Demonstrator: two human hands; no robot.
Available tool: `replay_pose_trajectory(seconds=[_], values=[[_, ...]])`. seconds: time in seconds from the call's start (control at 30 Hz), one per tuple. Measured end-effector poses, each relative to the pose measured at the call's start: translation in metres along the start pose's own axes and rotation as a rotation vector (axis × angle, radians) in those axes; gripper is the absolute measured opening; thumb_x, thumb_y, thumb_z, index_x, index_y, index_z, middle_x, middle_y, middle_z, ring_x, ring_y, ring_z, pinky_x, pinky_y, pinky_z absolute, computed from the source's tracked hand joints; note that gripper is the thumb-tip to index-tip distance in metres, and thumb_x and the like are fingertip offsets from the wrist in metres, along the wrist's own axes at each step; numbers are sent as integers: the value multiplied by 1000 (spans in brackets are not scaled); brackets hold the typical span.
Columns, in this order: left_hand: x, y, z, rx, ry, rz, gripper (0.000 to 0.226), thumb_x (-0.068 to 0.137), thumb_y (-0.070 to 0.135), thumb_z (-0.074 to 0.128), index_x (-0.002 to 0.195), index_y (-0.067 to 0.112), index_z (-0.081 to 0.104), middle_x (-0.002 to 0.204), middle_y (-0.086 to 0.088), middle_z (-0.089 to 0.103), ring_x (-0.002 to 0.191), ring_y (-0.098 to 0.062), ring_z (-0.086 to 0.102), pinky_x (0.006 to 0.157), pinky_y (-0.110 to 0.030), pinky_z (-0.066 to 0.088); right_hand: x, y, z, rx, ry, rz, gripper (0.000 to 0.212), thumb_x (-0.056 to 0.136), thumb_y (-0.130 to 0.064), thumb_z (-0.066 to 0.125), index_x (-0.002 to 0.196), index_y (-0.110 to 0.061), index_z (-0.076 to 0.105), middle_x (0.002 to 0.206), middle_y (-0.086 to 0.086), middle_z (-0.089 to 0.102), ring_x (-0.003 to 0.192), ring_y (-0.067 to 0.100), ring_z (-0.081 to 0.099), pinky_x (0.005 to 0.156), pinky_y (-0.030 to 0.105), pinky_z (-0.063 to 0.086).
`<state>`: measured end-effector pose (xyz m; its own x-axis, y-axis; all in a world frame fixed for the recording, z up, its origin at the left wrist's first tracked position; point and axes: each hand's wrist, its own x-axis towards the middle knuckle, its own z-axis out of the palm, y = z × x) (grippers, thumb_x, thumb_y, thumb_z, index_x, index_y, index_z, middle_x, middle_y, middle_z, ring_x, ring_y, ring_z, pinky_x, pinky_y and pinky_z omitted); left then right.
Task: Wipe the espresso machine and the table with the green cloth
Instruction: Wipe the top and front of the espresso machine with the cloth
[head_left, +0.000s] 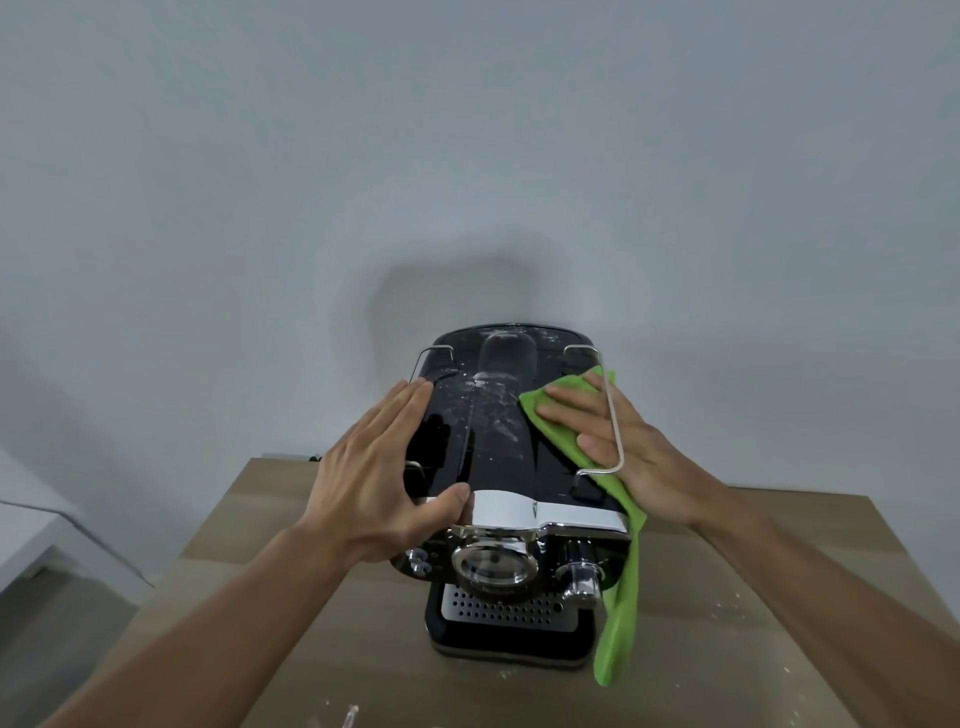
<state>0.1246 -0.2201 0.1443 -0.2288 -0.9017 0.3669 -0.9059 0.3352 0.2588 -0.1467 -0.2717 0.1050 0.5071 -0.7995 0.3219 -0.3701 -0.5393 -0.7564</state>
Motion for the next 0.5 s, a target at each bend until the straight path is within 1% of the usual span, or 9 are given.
replay_pose_trajectory(seconds=[0.07,0.17,0.23,0.3,0.37,0.4,0.43,0.47,0.5], values=[[0,-1,1,-1,5,1,102,63,68,42,149,17,25,154,6,26,141,-1,13,109,-25,22,-8,-2,5,4,9,-48,44,94,-61,30,133,-48,47,149,-24,34,147,7,7,119,20,-1],[2,-1,1,6,7,0,101,64,68,41,149,17,25,154,5,27,141,-2,14,109,-26,23,-4,-6,2,-29,5,-36,37,94,-58,32,130,-60,41,147,-29,31,145,3,8,120,25,-1],[3,-1,2,15,12,3,101,64,68,41,149,16,25,154,4,28,141,-4,15,109,-27,23,-5,-6,2,-6,24,-9,36,93,-50,35,127,-62,44,146,-30,32,146,4,8,121,29,0],[2,-1,2,20,11,-5,101,64,69,40,149,17,25,154,5,27,142,-5,16,109,-29,25,-11,-2,13,49,57,54,37,92,-48,37,127,-56,47,147,-25,34,147,10,9,121,34,2],[1,-1,2,19,4,-10,102,64,70,39,150,18,24,155,5,26,143,-6,16,109,-29,25,-26,-10,27,237,141,191,35,89,-56,44,123,-57,51,146,-16,39,145,10,18,121,35,7],[1,0,2,17,4,-8,102,64,70,39,150,17,23,155,5,25,143,-7,16,109,-28,23,-36,-17,34,291,205,240,36,88,-58,46,124,-56,54,147,-12,38,144,8,22,121,32,8],[1,0,2,14,5,-7,102,64,70,38,150,17,23,155,5,25,143,-8,16,109,-27,22,-46,-30,41,257,250,253,39,91,-54,42,129,-51,51,150,-12,34,144,3,20,121,26,8],[1,0,1,11,5,-7,102,64,70,38,150,16,24,155,4,25,143,-8,16,109,-26,21,-56,-43,49,181,295,233,41,94,-48,36,134,-46,45,154,-15,28,144,-2,15,118,18,8],[1,1,1,9,5,-6,102,64,70,38,149,16,24,155,4,26,144,-9,17,109,-26,20,-64,-56,58,102,357,221,42,94,-44,33,136,-45,39,154,-20,23,142,-7,12,114,10,8]])
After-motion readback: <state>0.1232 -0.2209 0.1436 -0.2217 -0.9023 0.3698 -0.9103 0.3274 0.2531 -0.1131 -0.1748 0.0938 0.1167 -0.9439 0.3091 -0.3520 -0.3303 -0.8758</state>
